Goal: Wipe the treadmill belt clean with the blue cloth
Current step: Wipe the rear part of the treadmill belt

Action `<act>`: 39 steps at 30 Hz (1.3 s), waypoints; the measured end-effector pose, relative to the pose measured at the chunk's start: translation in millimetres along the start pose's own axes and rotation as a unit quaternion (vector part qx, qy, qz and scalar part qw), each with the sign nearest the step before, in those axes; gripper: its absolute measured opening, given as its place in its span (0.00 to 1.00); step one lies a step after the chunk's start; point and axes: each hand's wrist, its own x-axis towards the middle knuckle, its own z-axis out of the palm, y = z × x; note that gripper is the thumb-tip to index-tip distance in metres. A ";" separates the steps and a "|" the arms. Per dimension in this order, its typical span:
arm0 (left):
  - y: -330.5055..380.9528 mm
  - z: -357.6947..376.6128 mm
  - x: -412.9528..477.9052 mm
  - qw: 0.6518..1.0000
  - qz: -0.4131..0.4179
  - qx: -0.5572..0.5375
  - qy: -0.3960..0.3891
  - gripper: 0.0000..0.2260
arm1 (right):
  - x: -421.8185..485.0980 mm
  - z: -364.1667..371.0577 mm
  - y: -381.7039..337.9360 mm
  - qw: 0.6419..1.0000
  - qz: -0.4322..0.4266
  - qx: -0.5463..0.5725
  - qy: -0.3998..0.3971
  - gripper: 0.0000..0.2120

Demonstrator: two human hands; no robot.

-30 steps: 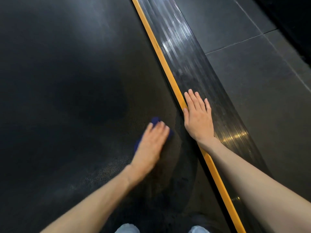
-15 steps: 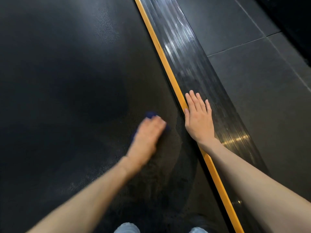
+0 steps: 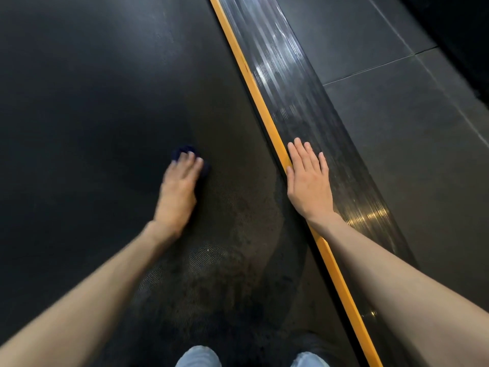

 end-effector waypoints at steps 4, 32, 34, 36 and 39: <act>102.1 19.3 -30.7 0.983 0.182 -0.023 -0.033 0.26 | -1.3 0.4 1.5 1.000 -0.006 0.009 0.004 0.24; 56.8 16.1 -47.6 0.926 0.368 -0.051 -0.060 0.21 | -5.7 -8.7 7.3 0.998 -0.035 0.057 -0.014 0.23; 24.5 20.2 -18.3 0.962 0.264 -0.039 -0.052 0.22 | -4.4 -11.1 10.8 0.998 -0.048 0.035 -0.024 0.24; -2.2 15.7 9.4 0.984 0.170 -0.028 -0.046 0.27 | -7.1 -15.6 16.5 0.997 -0.068 -0.004 -0.026 0.25; -17.1 7.6 41.8 0.995 0.026 -0.087 -0.044 0.30 | -24.9 -16.7 22.0 0.998 -0.058 0.003 -0.014 0.25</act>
